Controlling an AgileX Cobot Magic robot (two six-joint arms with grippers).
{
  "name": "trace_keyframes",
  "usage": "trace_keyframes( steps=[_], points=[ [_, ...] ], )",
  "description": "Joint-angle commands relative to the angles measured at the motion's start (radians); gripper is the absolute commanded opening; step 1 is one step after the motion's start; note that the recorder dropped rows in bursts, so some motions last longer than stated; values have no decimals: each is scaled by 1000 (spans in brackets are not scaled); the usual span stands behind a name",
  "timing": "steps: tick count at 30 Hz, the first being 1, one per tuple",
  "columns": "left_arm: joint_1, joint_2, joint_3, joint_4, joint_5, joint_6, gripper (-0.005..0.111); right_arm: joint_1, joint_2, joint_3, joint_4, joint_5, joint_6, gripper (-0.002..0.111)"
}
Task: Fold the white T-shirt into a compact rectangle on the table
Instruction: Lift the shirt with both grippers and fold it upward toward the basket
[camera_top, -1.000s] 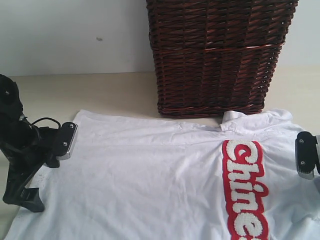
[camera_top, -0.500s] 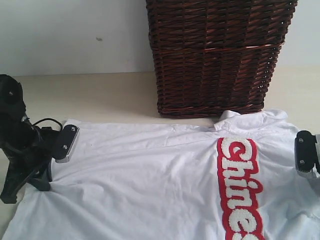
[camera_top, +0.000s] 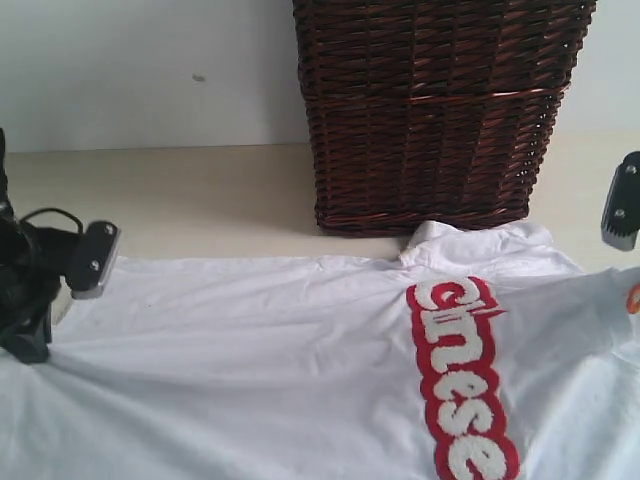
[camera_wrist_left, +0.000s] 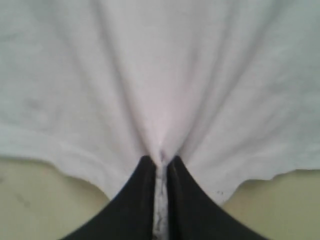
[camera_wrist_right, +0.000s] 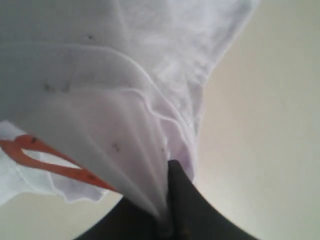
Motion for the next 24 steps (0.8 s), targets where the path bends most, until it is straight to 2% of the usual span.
trace_keyframes(
  steps=[1, 6, 9, 12, 15, 19, 21, 24],
  points=[
    [2, -180, -8, 133, 36, -215, 0, 1, -154, -9, 43, 42, -5, 0],
    [2, -348, -8, 297, 108, -538, 0, 1, -345, -9, 118, 64, 3, 0],
    [2, -473, -8, 293, 146, -650, 0, 1, -474, -9, 148, 66, 105, 0],
    [2, -617, -8, 234, 146, -690, 0, 1, -590, -19, 210, 68, 239, 0],
    [2, -762, -8, 216, 163, -695, 0, 1, -687, -42, 217, 128, 250, 0],
    [2, -928, -56, 266, 206, -705, 0, 1, -789, -68, 227, 202, 366, 0],
    [2, -995, -92, 286, 241, -705, 0, 1, -843, -68, 307, 215, 377, 0],
    [2, -1063, -149, 308, 280, -705, 0, 1, -916, -70, 331, 246, 383, 0]
  ],
)
